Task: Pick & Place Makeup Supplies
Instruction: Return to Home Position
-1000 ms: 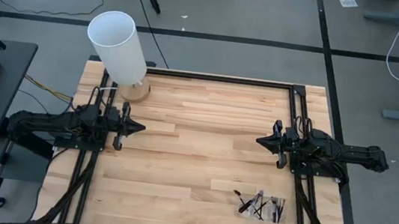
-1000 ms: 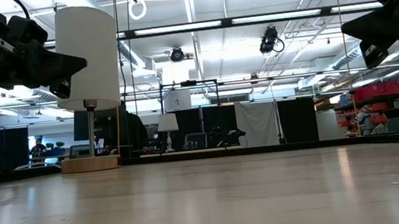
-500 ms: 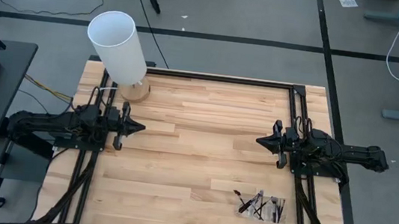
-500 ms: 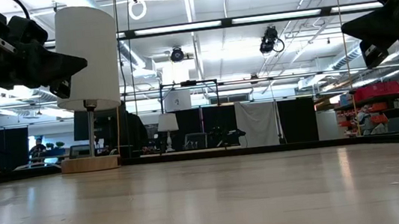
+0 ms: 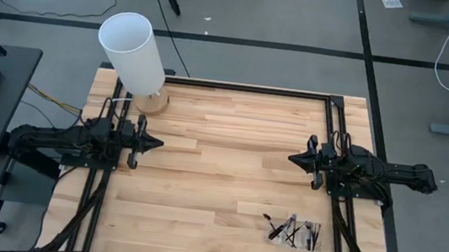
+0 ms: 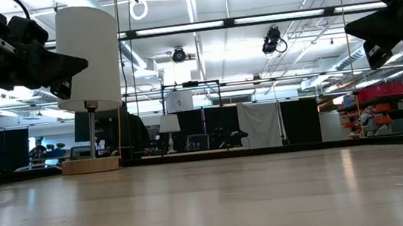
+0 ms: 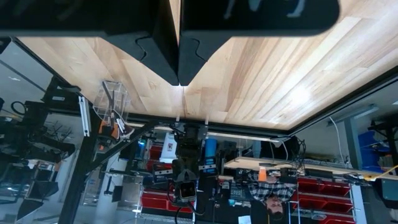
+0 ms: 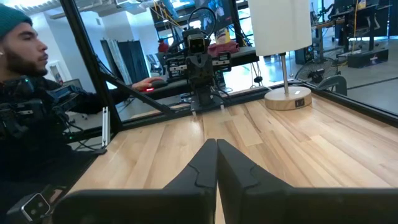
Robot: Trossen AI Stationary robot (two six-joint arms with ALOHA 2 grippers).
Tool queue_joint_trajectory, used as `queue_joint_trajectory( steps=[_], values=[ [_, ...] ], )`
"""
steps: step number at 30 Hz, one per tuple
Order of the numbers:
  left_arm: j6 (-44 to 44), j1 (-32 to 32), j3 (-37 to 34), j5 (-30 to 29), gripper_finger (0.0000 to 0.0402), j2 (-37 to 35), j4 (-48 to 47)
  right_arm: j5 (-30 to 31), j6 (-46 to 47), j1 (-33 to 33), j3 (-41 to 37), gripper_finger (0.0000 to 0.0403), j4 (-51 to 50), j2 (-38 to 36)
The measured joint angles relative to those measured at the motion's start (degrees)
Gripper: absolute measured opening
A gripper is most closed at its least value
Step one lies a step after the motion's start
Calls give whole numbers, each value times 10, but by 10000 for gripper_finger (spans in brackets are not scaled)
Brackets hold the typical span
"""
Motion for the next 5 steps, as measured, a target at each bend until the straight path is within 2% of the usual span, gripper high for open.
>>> queue_joint_trajectory(
  steps=[5],
  values=[
    [0,0,0,0,5,0,0,0,0,0,0,13,0,0]
  ],
)
